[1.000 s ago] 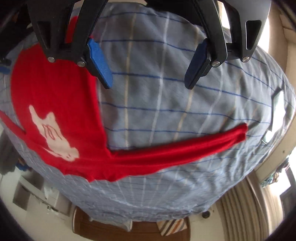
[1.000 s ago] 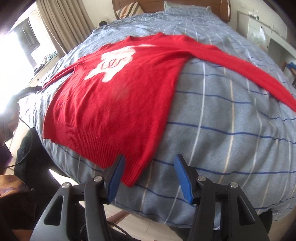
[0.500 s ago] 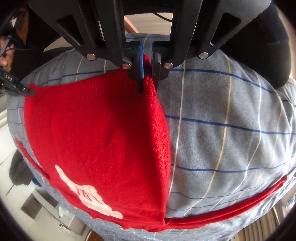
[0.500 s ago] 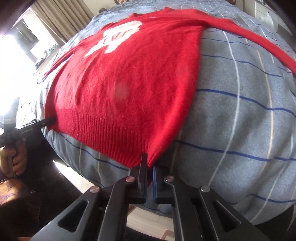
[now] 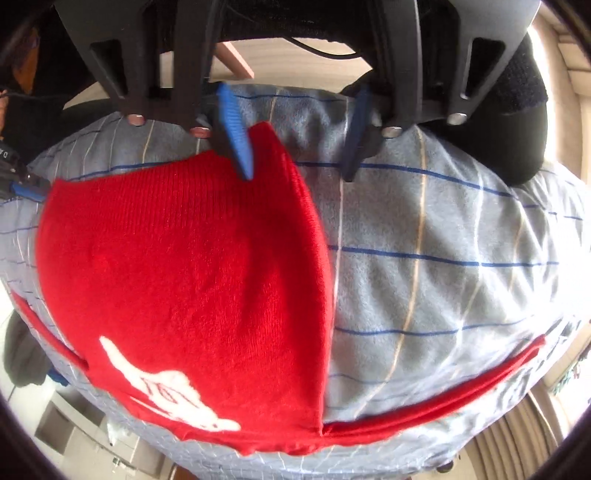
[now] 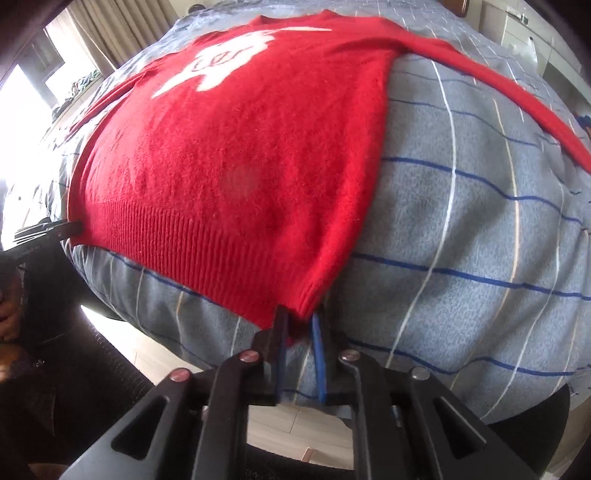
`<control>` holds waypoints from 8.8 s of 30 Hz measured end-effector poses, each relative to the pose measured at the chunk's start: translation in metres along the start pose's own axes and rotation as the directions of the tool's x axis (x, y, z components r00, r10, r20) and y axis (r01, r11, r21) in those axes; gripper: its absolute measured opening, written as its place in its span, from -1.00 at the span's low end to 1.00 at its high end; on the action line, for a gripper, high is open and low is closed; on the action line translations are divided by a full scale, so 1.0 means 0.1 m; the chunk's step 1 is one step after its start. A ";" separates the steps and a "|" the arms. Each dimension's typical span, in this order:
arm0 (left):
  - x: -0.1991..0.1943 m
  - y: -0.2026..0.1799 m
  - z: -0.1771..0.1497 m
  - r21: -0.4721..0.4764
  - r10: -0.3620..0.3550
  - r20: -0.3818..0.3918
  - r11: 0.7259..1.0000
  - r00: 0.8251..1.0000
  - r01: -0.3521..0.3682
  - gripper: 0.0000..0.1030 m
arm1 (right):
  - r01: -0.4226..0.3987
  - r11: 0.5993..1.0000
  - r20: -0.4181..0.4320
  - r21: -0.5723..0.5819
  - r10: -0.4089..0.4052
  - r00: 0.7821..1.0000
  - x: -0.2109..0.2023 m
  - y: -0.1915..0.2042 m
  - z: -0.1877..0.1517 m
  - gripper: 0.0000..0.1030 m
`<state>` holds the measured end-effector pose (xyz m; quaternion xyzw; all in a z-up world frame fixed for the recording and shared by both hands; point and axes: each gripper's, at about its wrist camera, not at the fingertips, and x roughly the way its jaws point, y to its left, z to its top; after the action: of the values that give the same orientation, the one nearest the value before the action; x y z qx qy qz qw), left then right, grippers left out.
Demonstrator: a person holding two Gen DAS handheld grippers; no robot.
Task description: Fold small clothes
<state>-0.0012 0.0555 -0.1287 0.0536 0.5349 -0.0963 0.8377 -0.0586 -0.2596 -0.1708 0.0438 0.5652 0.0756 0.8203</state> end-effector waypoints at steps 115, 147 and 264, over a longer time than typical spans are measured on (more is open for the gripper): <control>0.32 0.71 0.65 -0.227 0.159 0.335 0.970 0.929 -0.085 0.99 | 0.277 0.926 0.274 0.255 -0.344 0.898 0.15 -0.84 0.69 0.82; 0.35 0.69 0.60 -0.269 0.234 0.342 0.952 0.910 -0.144 0.99 | 0.192 0.943 0.305 0.272 -0.273 0.912 -0.19 -0.93 0.65 0.83; 0.21 3.03 2.08 -0.511 0.188 0.198 0.858 0.962 -0.062 -0.97 | 0.132 0.991 0.441 0.031 -0.132 0.888 -0.02 0.06 0.57 0.38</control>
<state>0.2582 0.3087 -0.0639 -0.1422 0.4313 0.0946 0.8859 -0.0068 -0.2531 -0.1475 0.0214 0.3658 0.0075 0.9304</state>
